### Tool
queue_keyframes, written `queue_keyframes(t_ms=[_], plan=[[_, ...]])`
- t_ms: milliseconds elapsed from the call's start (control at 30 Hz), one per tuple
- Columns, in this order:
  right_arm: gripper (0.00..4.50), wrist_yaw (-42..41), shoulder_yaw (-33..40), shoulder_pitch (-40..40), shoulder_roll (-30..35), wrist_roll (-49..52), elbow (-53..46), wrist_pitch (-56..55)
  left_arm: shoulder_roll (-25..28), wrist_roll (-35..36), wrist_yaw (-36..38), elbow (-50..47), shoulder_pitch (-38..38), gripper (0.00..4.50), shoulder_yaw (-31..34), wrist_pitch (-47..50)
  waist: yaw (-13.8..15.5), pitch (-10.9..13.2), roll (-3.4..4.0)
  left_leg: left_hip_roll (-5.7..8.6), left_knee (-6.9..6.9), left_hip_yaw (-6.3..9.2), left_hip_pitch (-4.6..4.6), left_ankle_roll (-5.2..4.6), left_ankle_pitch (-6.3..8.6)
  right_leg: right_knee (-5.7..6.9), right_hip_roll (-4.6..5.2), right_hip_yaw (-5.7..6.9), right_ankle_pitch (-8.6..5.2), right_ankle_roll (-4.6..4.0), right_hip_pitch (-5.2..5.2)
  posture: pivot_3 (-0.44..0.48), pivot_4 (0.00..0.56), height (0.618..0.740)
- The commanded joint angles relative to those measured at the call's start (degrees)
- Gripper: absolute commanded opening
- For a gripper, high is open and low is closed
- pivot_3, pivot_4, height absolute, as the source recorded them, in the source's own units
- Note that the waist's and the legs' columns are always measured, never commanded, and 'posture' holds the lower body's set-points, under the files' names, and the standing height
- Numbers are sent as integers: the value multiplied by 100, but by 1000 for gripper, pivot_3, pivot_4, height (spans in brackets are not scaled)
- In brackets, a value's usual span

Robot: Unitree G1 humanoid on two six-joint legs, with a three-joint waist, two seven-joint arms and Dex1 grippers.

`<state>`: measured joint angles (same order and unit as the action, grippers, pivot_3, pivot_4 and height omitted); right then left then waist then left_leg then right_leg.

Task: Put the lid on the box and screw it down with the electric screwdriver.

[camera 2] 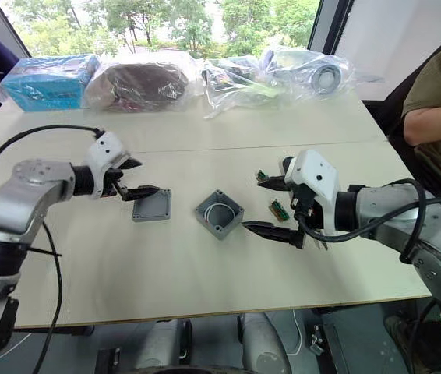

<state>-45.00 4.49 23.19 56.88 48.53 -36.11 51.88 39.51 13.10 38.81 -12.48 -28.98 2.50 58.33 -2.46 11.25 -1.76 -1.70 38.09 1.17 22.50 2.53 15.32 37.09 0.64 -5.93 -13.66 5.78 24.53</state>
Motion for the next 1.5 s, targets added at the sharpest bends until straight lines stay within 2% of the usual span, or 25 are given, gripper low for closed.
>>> queue_keyframes(t_ms=[33, 233, 467, 500, 533, 633, 700, 733, 867, 1033, 1100, 1233, 1400, 1500], plan=[[4500, -313, -189, 413, -39, -140, 126, -228, -890, -157, -1288, -879, 354, 4485, 938, 1664, -8, 0, -4, 3, 2, 0, -1, 0, 0, 1, 2, 0, 3, -5, -2, 0, 150, 740], [4500, -551, -336, 635, -60, -266, 273, -286, -1883, -46, -1972, -971, 308, 4485, 1645, 2517, 4, -1, -6, 1, 3, 19, 0, 0, 0, 3, -5, 15, 11, -17, -2, 0, 150, 740], [4500, -589, -240, 583, -22, -252, 186, -201, -2230, -122, -2482, -838, 476, 4485, 1732, 2702, -5, -2, -5, 4, 3, 17, -4, 1, 0, 1, -2, 15, 12, -18, -7, 0, 150, 740], [4500, -574, -219, 565, -18, -239, 169, -183, -2236, -98, -2502, -827, 490, 3979, 1722, 2693, -10, -2, -4, 4, 3, 17, -6, 1, 0, 1, -2, 14, 12, -19, -8, 0, 150, 740], [4500, -558, -201, 548, -15, -231, 152, -166, -2262, -70, -2516, -799, 481, 3825, 1743, 2717, -13, -2, -4, 4, 3, 16, -7, 1, 0, 1, -2, 13, 12, -20, -8, 0, 150, 740], [4500, -510, -146, 503, -17, -194, 100, -111, -2242, -22, -2540, -740, 475, 2579, 1714, 2728, -7, -2, -4, 4, 3, 16, -8, 1, 0, 1, -2, 13, 12, -20, -9, 0, 150, 740], [4500, -461, -97, 470, -28, -132, 61, -46, -2166, 33, -2510, -728, 482, 1991, 1655, 2742, -6, -3, -5, 5, 3, 16, -8, 1, 0, 1, -1, 13, 12, -21, -10, 0, 150, 740], [4500, -431, -70, 455, -39, -84, 45, -5, -2111, 60, -2484, -725, 489, 1356, 1612, 2742, -10, -3, -5, 5, 3, 16, -8, 1, 0, 0, -1, 13, 12, -21, -10, 0, 150, 740], [4500, -329, 13, 439, -88, 107, 6, 132, -1943, 111, -2441, -712, 510, 52, 1475, 2651, -26, -3, -4, 4, 2, 16, -11, 1, 0, 2, -4, 12, 12, -22, -10, 0, 150, 740], [4500, 158, 284, 596, -415, 932, 133, 673, -1852, 291, -2279, -627, 200, 52, 1496, 1833, -14, -3, -6, 4, 2, 17, -11, 1, 0, 1, -4, 12, 12, -28, -10, 0, 150, 740], [4500, 646, 399, 753, -700, 1512, 313, 1024, -2064, 592, -2004, -631, -120, 52, 1639, 985, -6, -2, -7, 4, 2, 18, -8, 1, -1, 0, -4, 12, 10, -38, -9, 0, 150, 740], [4500, 2271, 291, 1258, -1639, 2378, 992, 1675, -2342, 1039, -1324, -617, -593, 52, 1407, -369, 25, -2, -17, 5, 7, 17, 4, 9, -5, -11, 0, 13, 16, -51, -9, 0, 150, 740], [4500, 3971, 245, 1689, -2521, 3264, 1691, 2001, -2440, 1113, -1099, -398, -810, 52, 901, -1067, -20, -2, -14, 6, 2, 5, 5, 9, -5, -20, 1, 1, 23, -36, -7, 0, 150, 740], [4500, 5065, 219, 1862, -2968, 4296, 2132, 1712, -2472, 1028, -928, -158, -830, 52, 528, -1557, -26, -2, -14, 2, -5, 7, 8, 8, -5, -12, -5, 2, 23, -35, 4, 0, 150, 740]])
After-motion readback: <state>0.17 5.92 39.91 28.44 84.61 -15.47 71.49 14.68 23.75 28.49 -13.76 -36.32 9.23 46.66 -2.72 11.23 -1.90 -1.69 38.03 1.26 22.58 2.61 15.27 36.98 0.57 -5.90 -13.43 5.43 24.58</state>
